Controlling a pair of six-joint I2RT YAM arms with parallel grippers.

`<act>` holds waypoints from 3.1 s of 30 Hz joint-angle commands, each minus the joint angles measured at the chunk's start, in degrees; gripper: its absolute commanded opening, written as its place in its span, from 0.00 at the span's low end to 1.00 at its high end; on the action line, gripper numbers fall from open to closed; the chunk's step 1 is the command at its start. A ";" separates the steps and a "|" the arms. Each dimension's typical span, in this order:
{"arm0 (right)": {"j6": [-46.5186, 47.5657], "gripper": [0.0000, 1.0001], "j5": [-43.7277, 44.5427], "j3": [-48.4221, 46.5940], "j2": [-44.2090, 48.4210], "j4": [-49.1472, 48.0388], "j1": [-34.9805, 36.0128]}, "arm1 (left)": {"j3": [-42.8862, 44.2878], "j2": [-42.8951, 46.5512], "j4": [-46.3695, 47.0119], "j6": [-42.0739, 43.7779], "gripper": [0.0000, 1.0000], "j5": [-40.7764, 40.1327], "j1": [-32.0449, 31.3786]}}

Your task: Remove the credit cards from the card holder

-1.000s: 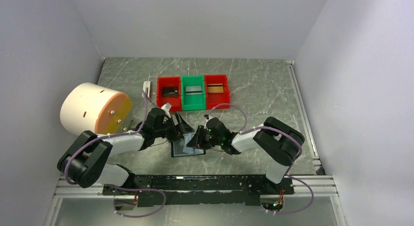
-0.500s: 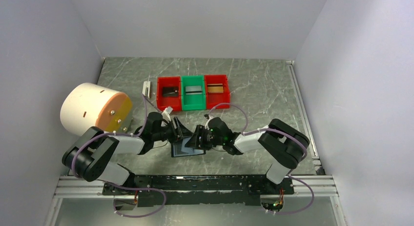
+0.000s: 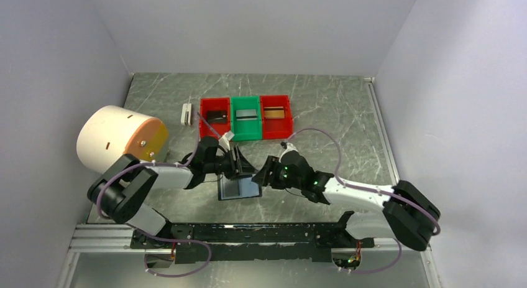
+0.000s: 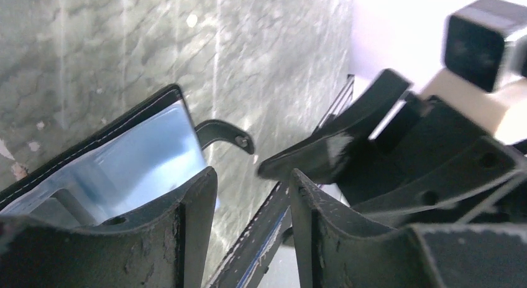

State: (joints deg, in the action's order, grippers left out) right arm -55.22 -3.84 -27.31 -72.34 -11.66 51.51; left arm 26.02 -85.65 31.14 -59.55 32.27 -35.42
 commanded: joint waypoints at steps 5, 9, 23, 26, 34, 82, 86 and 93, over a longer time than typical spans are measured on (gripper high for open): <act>1.70 0.47 6.51 0.40 5.18 6.47 -0.31 | 1.02 3.23 -7.00 2.25 0.54 -7.28 -2.00; 3.63 0.47 4.20 -2.82 1.06 5.27 0.10 | 4.40 13.22 -25.54 6.80 0.60 -19.63 -2.20; 12.27 0.67 23.28 -31.23 -23.54 27.49 16.14 | 0.54 46.26 -63.99 -3.26 0.86 -49.21 3.07; 13.29 0.68 24.50 -34.52 -26.94 29.51 17.18 | 0.98 51.08 -67.44 -4.22 0.87 -51.67 3.21; 15.51 0.71 25.14 -40.55 -33.28 33.09 18.44 | 3.01 55.96 -71.80 -3.19 0.87 -54.59 3.16; 11.06 0.00 3.13 -21.49 -25.93 7.51 7.53 | 1.90 47.98 -60.81 3.68 0.83 -43.43 3.23; 9.91 0.00 -3.61 -17.08 -23.14 -0.78 4.75 | 1.87 46.23 -58.96 4.32 0.82 -41.96 3.23; 5.44 0.00 -10.27 -10.12 -21.13 -12.32 1.26 | 0.84 41.30 -47.28 6.84 0.82 -30.52 3.17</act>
State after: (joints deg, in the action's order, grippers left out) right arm -46.74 -8.82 -40.34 -95.53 -14.96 54.46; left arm 27.49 -41.80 -25.76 -54.78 -6.90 -32.49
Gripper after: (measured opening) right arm 0.009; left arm 0.823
